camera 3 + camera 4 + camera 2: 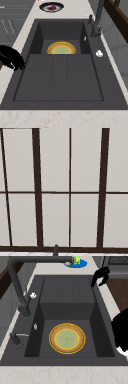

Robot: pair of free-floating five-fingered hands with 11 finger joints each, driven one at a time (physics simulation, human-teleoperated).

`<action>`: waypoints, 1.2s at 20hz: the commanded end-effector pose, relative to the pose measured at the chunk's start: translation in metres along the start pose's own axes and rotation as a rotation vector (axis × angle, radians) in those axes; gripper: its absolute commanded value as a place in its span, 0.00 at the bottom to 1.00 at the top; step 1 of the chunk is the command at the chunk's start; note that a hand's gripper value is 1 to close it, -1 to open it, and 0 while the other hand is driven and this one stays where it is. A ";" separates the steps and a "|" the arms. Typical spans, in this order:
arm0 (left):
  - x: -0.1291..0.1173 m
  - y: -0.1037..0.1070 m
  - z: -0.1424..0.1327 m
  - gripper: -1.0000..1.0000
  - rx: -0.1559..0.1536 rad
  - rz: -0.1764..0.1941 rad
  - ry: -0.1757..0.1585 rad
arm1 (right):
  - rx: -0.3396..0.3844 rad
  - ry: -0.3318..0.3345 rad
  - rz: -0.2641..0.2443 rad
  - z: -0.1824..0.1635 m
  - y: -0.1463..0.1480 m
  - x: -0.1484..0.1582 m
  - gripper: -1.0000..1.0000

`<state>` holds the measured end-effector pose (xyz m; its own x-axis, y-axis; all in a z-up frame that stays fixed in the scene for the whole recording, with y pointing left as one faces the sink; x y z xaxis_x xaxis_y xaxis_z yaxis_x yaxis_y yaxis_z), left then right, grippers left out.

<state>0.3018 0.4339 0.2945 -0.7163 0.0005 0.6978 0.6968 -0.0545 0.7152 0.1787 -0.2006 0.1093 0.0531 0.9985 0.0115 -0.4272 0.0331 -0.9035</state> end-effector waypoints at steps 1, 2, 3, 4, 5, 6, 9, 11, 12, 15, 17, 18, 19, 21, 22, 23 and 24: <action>0.029 0.007 0.021 1.00 0.000 0.037 -0.002 | 0.000 0.000 0.000 0.000 0.000 0.000 0.50; 0.037 0.008 0.025 1.00 0.000 0.036 -0.002 | 0.000 0.000 0.000 0.000 0.000 0.000 0.50; 0.045 0.008 0.031 1.00 0.000 0.034 -0.001 | 0.000 0.000 0.000 0.000 0.000 0.000 0.50; 0.052 0.008 0.036 1.00 0.000 0.032 -0.001 | 0.000 0.000 0.000 0.000 0.000 0.000 0.50; 0.059 0.008 0.041 1.00 0.000 0.026 -0.001 | 0.000 0.000 0.000 0.000 0.000 0.000 0.50; 0.067 0.007 0.047 1.00 0.000 0.020 0.000 | 0.000 0.000 0.000 0.000 0.000 0.000 0.50; 0.087 0.001 0.063 1.00 -0.001 0.009 0.001 | 0.000 0.000 0.000 0.000 0.000 0.000 0.50; 0.097 -0.010 0.073 1.00 0.004 0.009 0.006 | 0.000 0.000 0.000 0.000 0.000 0.000 0.50; 0.100 -0.017 0.078 1.00 0.011 0.004 0.004 | 0.000 0.000 0.000 0.000 0.000 0.000 0.50; 0.115 -0.035 0.095 1.00 0.019 0.003 -0.011 | 0.000 0.000 0.000 0.000 0.000 0.000 0.50; 0.124 -0.052 0.103 1.00 0.019 0.001 -0.019 | 0.000 0.000 0.000 0.000 0.000 0.000 0.50; 0.126 -0.060 0.106 1.00 0.020 -0.001 -0.020 | 0.000 0.000 0.000 0.000 0.000 0.000 0.50; 0.130 -0.067 0.106 1.00 0.018 0.001 -0.019 | 0.000 0.000 0.000 0.000 0.000 0.000 0.50; 0.136 -0.083 0.106 1.00 0.019 0.014 -0.006 | 0.000 0.000 0.000 0.000 0.000 0.000 0.50; 0.137 -0.088 0.107 1.00 0.017 0.024 -0.008 | 0.000 0.000 0.000 0.000 0.000 0.000 0.50; 0.138 -0.093 0.106 1.00 0.018 0.026 -0.005 | 0.000 0.000 0.000 0.000 0.000 0.000 0.50; 0.136 -0.094 0.107 1.00 0.022 0.017 0.000 | 0.000 0.000 0.000 0.000 0.000 0.000 0.50</action>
<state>0.1527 0.5468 0.3325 -0.7130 0.0008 0.7012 0.7001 -0.0532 0.7120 0.1787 -0.2006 0.1093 0.0531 0.9985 0.0115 -0.4272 0.0331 -0.9035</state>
